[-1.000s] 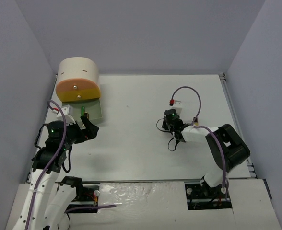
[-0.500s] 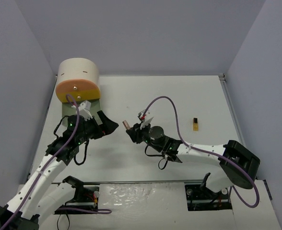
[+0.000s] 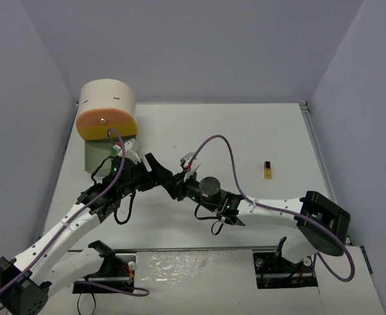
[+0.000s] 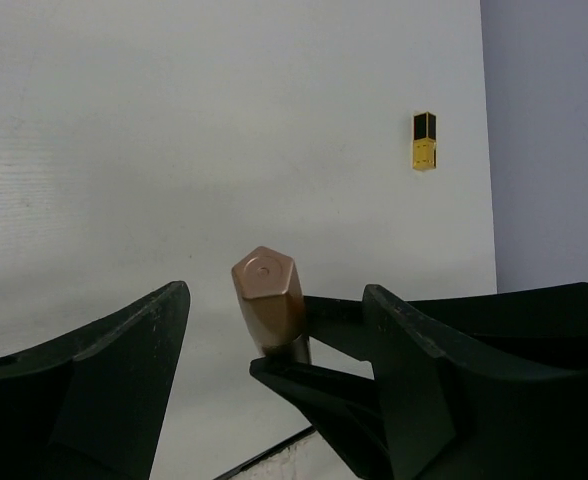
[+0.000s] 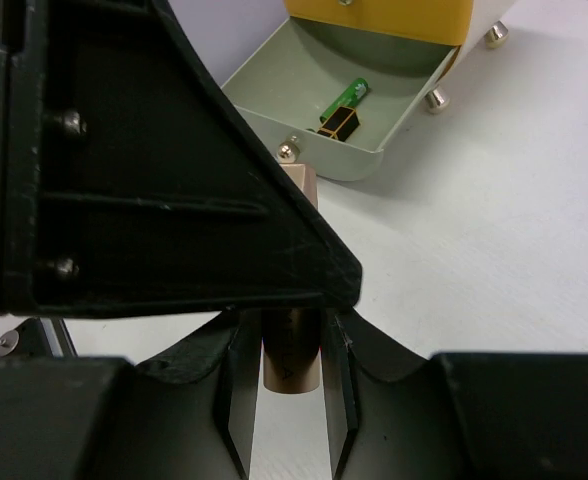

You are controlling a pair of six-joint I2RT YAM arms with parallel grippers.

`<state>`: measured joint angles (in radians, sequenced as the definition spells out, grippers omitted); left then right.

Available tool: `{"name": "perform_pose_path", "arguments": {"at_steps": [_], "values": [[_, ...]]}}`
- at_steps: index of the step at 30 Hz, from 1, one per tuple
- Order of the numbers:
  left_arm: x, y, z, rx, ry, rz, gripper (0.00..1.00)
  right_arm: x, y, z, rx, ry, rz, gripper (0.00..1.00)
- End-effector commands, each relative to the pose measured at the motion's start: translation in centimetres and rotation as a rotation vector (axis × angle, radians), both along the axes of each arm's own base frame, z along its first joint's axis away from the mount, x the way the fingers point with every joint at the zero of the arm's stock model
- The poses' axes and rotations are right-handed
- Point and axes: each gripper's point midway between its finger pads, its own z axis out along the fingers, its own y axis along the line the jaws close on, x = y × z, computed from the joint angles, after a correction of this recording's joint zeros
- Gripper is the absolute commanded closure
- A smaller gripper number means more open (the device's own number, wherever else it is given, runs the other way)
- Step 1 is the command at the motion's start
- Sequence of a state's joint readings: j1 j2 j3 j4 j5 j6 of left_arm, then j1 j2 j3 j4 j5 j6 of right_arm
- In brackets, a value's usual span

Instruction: Organize the makeup

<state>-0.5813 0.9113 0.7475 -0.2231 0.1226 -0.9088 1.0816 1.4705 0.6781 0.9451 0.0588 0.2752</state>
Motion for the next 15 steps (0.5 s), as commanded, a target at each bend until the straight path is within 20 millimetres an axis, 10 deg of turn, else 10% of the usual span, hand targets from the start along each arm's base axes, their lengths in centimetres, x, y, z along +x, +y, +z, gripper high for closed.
{"name": "perform_pose_path", "arguments": {"at_steps": [1, 12, 15], "values": [[1.2, -1.5, 4.5, -0.092, -0.117, 0.014, 0.5, 0.0, 1.2, 5.6, 0.16, -0.092, 0.018, 1.0], [0.9, -2.6, 4.4, -0.102, -0.118, -0.013, 1.0, 0.3, 0.8, 5.5, 0.158, -0.096, -0.005, 0.94], [1.1, -2.6, 4.6, -0.101, -0.126, -0.008, 1.0, 0.6, 0.4, 5.3, 0.139, -0.1, -0.026, 0.61]]}}
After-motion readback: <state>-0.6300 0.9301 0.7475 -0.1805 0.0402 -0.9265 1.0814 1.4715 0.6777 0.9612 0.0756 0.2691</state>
